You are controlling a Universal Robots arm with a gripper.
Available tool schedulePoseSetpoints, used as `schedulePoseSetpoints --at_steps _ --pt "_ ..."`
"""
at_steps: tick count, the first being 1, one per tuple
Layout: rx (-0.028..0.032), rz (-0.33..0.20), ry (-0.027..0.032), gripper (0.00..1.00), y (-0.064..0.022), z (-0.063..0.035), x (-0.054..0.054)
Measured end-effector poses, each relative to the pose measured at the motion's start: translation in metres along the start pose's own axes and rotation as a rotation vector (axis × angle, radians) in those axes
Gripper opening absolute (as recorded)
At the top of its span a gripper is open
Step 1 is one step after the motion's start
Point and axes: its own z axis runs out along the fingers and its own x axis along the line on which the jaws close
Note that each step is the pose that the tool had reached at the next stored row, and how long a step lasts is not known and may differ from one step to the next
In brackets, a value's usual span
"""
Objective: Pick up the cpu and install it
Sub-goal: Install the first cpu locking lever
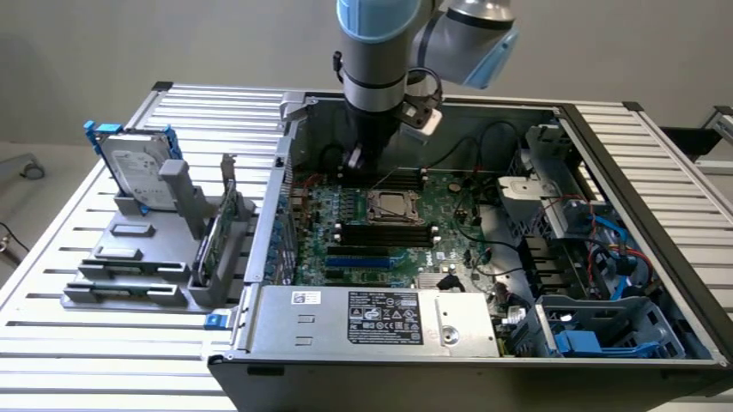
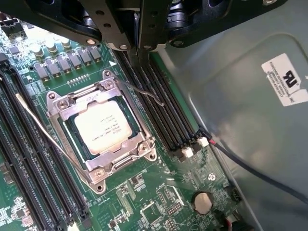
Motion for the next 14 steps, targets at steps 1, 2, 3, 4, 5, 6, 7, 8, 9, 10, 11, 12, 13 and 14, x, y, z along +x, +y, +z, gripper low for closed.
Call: schedulePoseSetpoints --at_steps 1,2,3,4,5,6,7,8,9,10,11,12,13,14 --pt "-0.0044 0.000 -0.0044 0.11 0.0000 0.0006 0.000" --pt "-0.0089 -0.001 -0.0084 0.11 0.0001 0.0012 0.000" --pt "-0.0134 -0.001 -0.0130 0.11 0.0002 0.0019 0.000" --pt "-0.0180 -0.002 -0.0188 0.11 0.0002 0.0025 -0.001" --pt "-0.0215 -0.002 -0.0214 0.11 0.0003 0.0035 -0.001" --pt "-0.0242 -0.003 -0.0212 0.11 0.0003 0.0045 -0.001" --pt "-0.0270 -0.003 -0.0203 0.11 0.0003 0.0055 -0.001" --pt "-0.0291 -0.003 -0.0191 0.11 0.0004 0.0068 -0.001" --pt "-0.0310 -0.003 -0.0181 0.11 0.0004 0.0084 -0.002" --pt "-0.0322 -0.003 -0.0175 0.11 0.0005 0.0099 -0.002" --pt "-0.0330 -0.003 -0.0175 0.11 0.0005 0.0116 -0.003" --pt "-0.0333 -0.002 -0.0177 0.11 0.0005 0.0131 -0.004" --pt "-0.0338 -0.002 -0.0180 0.11 0.0005 0.0145 -0.004" --pt "-0.0343 -0.001 -0.0182 0.11 0.0005 0.0156 -0.004"
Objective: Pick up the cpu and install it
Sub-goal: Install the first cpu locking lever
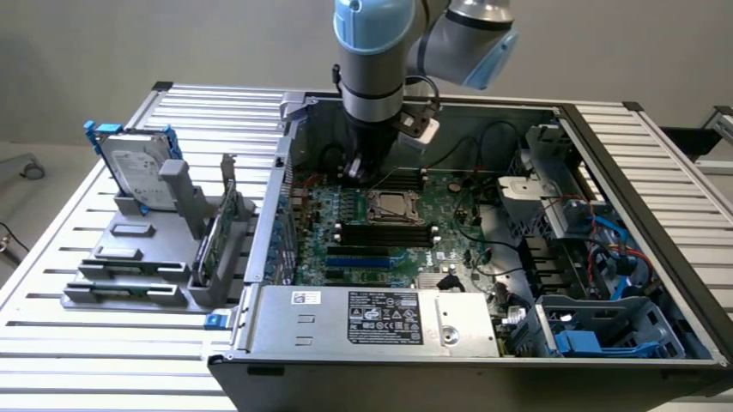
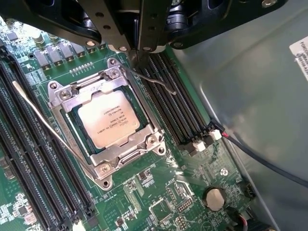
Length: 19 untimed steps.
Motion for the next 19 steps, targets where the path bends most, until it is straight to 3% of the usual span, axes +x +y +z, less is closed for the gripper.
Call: schedulePoseSetpoints --at_steps 8,14,19 --pt "-0.0075 0.017 -0.0031 0.11 -0.0017 0.0033 -0.0004" --pt "-0.0196 0.031 -0.0162 0.11 -0.0023 0.0033 -0.0006" --pt "-0.0248 0.038 -0.0213 0.11 -0.0039 0.0042 0.0020"
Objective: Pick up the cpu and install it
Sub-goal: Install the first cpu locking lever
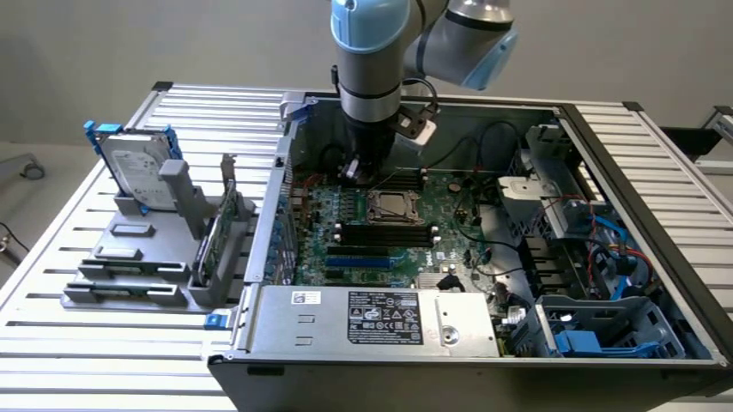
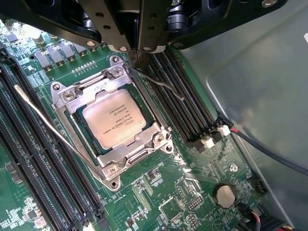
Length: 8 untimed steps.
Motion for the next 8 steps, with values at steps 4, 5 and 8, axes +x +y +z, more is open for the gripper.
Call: schedulePoseSetpoints --at_steps 4,5,8 --pt "-0.0033 0.004 -0.0033 0.11 -0.0004 0.0006 0.0007" --pt "-0.0044 0.005 -0.0043 0.11 -0.0005 0.0008 0.0007" --pt "-0.0073 0.008 -0.0078 0.11 -0.0008 0.0013 0.0010"
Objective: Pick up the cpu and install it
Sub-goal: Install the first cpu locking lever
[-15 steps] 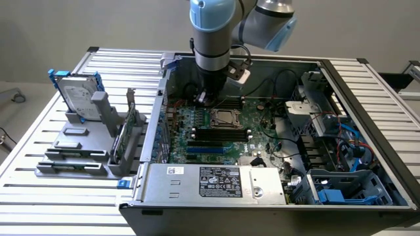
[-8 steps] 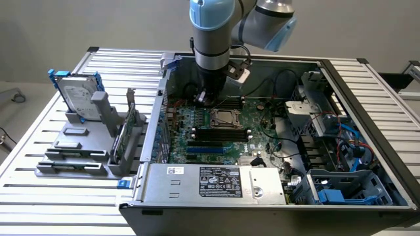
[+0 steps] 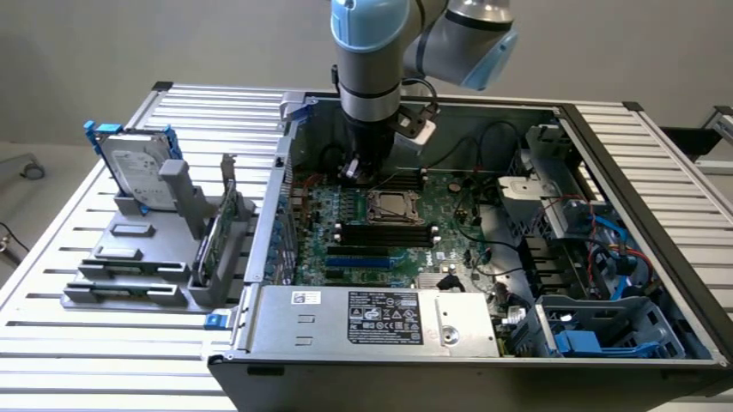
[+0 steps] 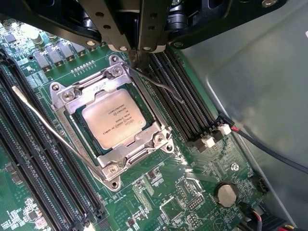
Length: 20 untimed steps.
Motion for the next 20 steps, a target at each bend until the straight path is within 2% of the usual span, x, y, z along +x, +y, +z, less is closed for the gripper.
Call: schedulePoseSetpoints --at_steps 6,20 --pt "-0.0032 0.002 -0.0041 0.11 -0.0002 0.0011 0.0005" --pt "-0.0060 0.004 -0.0073 0.11 0.0026 0.0032 0.0020"
